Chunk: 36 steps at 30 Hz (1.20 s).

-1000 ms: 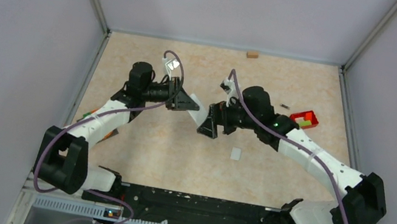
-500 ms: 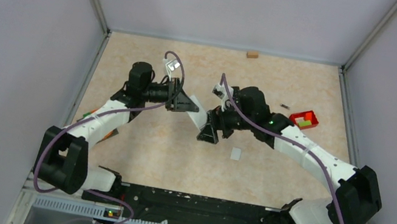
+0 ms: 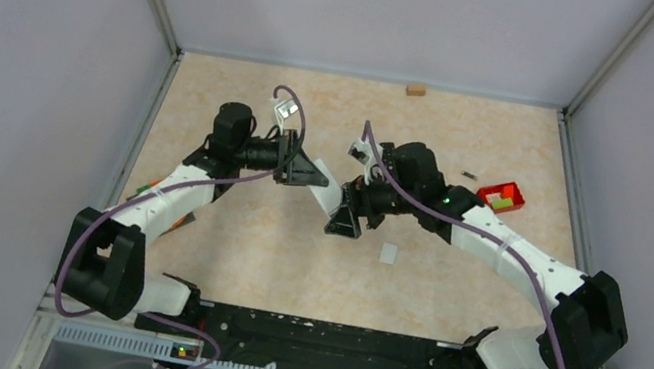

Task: Load the batteries into the remote control
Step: Load the battery into the remote control.

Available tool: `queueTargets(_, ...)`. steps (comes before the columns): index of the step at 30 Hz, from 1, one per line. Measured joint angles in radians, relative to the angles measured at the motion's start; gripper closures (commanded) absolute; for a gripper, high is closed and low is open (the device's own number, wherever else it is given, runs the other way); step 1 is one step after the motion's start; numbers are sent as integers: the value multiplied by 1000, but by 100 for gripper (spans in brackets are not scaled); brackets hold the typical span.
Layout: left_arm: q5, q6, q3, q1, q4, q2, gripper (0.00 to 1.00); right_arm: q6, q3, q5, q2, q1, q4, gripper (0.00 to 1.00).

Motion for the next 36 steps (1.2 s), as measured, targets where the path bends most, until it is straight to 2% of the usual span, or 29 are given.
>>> queueTargets(6, -2, 0, 0, -1, 0, 0, 100, 0, 0, -11, 0, 0, 10, 25)
queueTargets(11, 5, -2, 2, -1, -1, 0, 100, 6, 0, -23, 0, -10, 10, 38)
queueTargets(19, 11, -5, 16, -1, 0, 0, 100, 27, 0, -63, 0, -36, 30, 41)
queueTargets(26, 29, -8, 21, 1, 0, 0, 100, 49, 0, -64, 0, -44, 32, 68)
queueTargets(36, 26, -13, 32, 3, 0, -1, 100, 87, 0, -85, 14, -51, 57, 76)
